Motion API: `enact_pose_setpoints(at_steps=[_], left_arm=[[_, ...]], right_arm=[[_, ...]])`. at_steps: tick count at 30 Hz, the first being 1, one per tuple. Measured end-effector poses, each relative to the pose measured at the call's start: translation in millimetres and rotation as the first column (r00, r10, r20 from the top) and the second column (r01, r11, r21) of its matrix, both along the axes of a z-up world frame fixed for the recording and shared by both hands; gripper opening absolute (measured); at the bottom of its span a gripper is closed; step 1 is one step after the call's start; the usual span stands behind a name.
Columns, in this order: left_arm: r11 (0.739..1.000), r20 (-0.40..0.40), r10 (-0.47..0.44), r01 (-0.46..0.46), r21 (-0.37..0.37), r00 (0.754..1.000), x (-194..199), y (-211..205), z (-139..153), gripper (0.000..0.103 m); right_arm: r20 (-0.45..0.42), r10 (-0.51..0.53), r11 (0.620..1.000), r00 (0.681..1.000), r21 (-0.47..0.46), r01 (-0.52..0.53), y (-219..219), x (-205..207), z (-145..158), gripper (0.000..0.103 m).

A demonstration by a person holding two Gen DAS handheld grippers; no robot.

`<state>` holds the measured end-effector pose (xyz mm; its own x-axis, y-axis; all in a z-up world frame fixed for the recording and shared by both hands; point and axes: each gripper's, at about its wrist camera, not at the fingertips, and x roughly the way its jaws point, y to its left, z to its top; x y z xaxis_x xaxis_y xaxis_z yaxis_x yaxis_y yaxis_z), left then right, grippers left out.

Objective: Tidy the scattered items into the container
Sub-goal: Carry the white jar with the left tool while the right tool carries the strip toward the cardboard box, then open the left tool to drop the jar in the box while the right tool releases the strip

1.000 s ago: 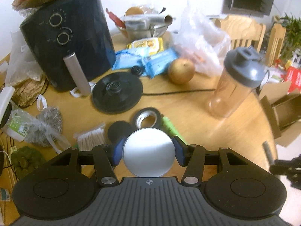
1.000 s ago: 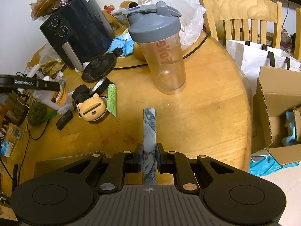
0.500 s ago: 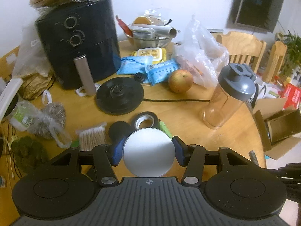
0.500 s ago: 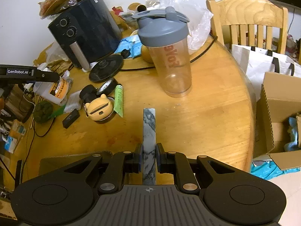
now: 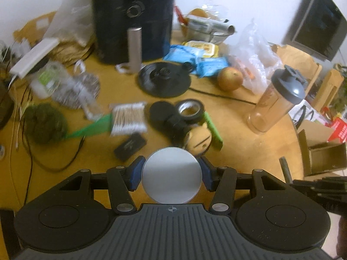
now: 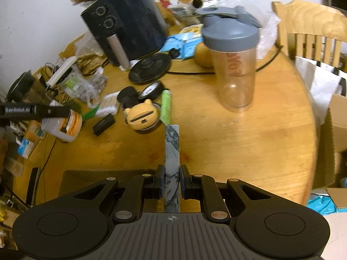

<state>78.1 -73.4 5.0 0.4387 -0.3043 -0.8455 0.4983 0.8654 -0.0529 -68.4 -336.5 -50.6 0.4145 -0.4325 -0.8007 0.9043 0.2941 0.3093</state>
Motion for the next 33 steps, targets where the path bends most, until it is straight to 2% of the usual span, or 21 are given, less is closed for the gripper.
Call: enact_pose_setpoints(at_steps=[8,18,26,33], left_arm=[[0.995,-0.055,0.09,-0.092,-0.034,0.994,-16,31,-10,0.053],[0.993,-0.132,0.109,-0.113,-0.028,0.985,-38,46,-32,0.053],[0.995,-0.182,0.097,-0.099,0.001,0.978,-44,45,-51,0.053],[0.994,-0.183,0.108,-0.102,0.04,0.977,-41,45,-64,0.053]], right_arm=[[0.02,0.088,0.995,0.996,0.035,-0.088,-3,24,-2,0.017],[0.032,0.134,0.981,0.99,0.136,-0.137,3,45,-19,0.017],[0.001,0.089,0.973,0.996,0.212,-0.087,9,48,-35,0.017],[-0.069,0.044,0.976,0.997,0.217,-0.028,4,48,-48,0.017]])
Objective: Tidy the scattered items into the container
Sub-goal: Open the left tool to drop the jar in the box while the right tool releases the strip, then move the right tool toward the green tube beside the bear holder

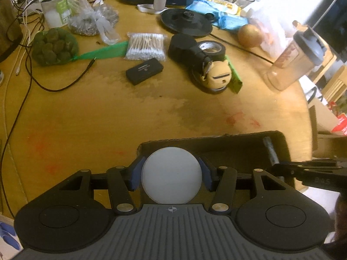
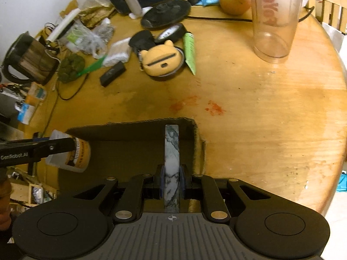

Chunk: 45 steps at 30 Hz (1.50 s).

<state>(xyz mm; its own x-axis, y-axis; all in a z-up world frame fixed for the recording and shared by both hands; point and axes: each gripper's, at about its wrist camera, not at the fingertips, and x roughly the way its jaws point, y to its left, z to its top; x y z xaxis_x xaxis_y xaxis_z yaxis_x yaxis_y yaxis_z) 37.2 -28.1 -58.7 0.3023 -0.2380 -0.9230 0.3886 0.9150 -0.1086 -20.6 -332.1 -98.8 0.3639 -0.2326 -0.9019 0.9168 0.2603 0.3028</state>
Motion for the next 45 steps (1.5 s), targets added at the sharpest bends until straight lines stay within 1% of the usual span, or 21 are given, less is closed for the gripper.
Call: enact_pose_setpoints(at_steps=[3,10,15,17,18,20,21,23,24,26,27,29,31,40,42,45], left_arm=[[1.0,0.004,0.004,-0.004,-0.007,1.0,1,-1,-2,0.053],[1.0,0.011,0.008,-0.008,0.012,1.0,0,-7,-7,0.053],[1.0,0.019,-0.006,0.005,0.027,1.0,-1,-8,-8,0.053],[1.0,0.049,-0.011,0.01,0.024,0.999,-2,-8,-4,0.052],[1.0,0.064,-0.016,0.014,0.024,0.998,-3,-9,-1,0.052],[0.999,0.083,-0.019,0.016,0.033,0.996,-2,-10,3,0.053],[0.999,0.086,-0.015,0.011,0.042,0.996,-1,-9,4,0.053],[0.999,0.089,-0.006,0.003,0.039,0.996,0,-8,6,0.053],[0.999,0.09,-0.002,-0.001,0.033,0.996,1,-7,7,0.053],[1.0,0.093,0.008,-0.011,0.029,0.996,1,-5,9,0.053],[1.0,0.095,0.012,-0.015,0.027,0.995,1,-4,10,0.053],[1.0,0.098,0.02,-0.022,0.019,0.995,1,-2,12,0.054],[0.999,0.104,0.031,-0.032,0.01,0.994,2,0,15,0.054],[0.998,0.125,0.067,-0.065,-0.022,0.99,7,9,24,0.055],[0.997,0.137,0.079,-0.075,-0.031,0.988,9,12,27,0.072],[0.995,0.16,0.095,-0.09,-0.042,0.982,10,15,31,0.073]], right_arm=[[-0.03,0.014,1.0,0.999,-0.024,-0.015,1,5,2,0.017],[-0.091,0.052,0.996,0.994,-0.066,-0.058,2,14,2,0.017],[-0.103,0.058,0.996,0.993,-0.06,-0.064,3,17,3,0.017],[-0.096,0.061,0.996,0.993,-0.059,-0.067,3,18,4,0.019],[-0.093,0.064,0.996,0.994,-0.06,-0.069,3,19,5,0.022],[-0.085,0.072,0.995,0.994,-0.066,-0.078,5,22,7,0.039],[-0.08,0.075,0.994,0.994,-0.071,-0.081,5,23,9,0.044],[-0.067,0.077,0.993,0.995,-0.08,-0.082,6,25,12,0.057],[-0.063,0.082,0.993,0.995,-0.085,-0.087,6,27,14,0.06],[-0.057,0.09,0.99,0.994,-0.1,-0.095,5,30,18,0.073],[-0.054,0.092,0.989,0.994,-0.108,-0.098,5,31,20,0.076],[-0.049,0.099,0.987,0.994,-0.125,-0.105,4,33,25,0.09],[-0.06,0.101,0.983,0.993,-0.147,-0.109,4,36,29,0.098],[-0.06,0.096,0.977,0.994,-0.183,-0.106,-9,33,40,0.099],[-0.051,0.079,0.977,0.996,-0.193,-0.087,-15,30,44,0.1],[-0.056,0.074,0.973,0.996,-0.217,-0.084,-26,25,51,0.103]])
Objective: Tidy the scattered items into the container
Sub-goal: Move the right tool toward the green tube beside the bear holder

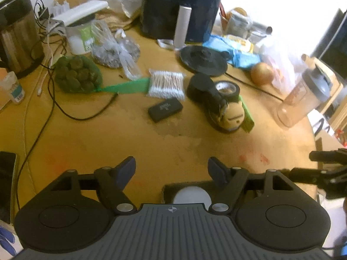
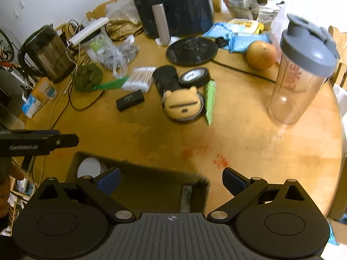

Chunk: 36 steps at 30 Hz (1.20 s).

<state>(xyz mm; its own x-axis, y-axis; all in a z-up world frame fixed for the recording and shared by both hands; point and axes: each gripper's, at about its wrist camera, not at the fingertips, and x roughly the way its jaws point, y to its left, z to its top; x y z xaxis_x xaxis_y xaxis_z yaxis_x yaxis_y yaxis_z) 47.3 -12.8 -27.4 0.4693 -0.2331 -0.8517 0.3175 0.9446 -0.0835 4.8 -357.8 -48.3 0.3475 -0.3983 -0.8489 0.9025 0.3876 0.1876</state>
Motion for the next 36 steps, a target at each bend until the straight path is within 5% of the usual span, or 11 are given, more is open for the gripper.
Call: enact_pose_setpoints(at_steps=[36], left_arm=[[0.998,-0.024,0.064,-0.064,-0.011,0.998,5,19,1,0.073]], right_arm=[[-0.086,-0.049,0.995,0.995,-0.088,0.042,-100,4,-19,0.102]])
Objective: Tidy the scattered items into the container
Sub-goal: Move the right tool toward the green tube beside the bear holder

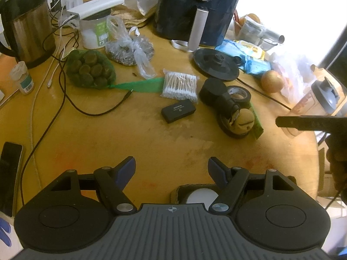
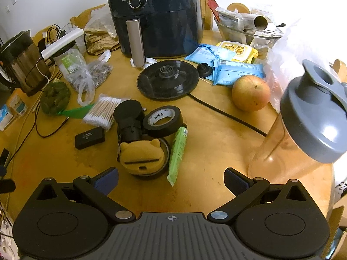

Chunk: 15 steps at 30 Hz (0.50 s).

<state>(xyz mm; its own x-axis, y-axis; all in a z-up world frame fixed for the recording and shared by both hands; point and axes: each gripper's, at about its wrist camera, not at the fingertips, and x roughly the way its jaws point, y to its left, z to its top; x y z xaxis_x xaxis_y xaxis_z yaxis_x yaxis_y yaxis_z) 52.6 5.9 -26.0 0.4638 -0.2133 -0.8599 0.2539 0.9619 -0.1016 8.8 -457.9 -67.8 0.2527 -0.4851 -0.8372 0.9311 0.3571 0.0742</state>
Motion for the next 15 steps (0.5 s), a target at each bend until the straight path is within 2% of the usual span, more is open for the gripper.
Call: enact_pose_setpoints(at_steps=[7,10,15], left_arm=[[1.0,-0.008,0.017,-0.017,0.004,1.0,0,5,-1,0.073],[1.0,-0.013,0.026,-0.026,0.005,1.0,0,8,-2,0.073],[0.999,-0.022,0.043,-0.043,0.007,0.999,-1,13,-3,0.073]], right_arm=[[0.001,-0.022,1.0,1.0,0.011,0.022,-22,5,-12,0.101],[0.0,-0.032,0.999,0.999,0.022,0.032,-31,5,-19,0.095],[-0.002,-0.056,0.998,0.998,0.034,0.056,-44,5,-28,0.092]])
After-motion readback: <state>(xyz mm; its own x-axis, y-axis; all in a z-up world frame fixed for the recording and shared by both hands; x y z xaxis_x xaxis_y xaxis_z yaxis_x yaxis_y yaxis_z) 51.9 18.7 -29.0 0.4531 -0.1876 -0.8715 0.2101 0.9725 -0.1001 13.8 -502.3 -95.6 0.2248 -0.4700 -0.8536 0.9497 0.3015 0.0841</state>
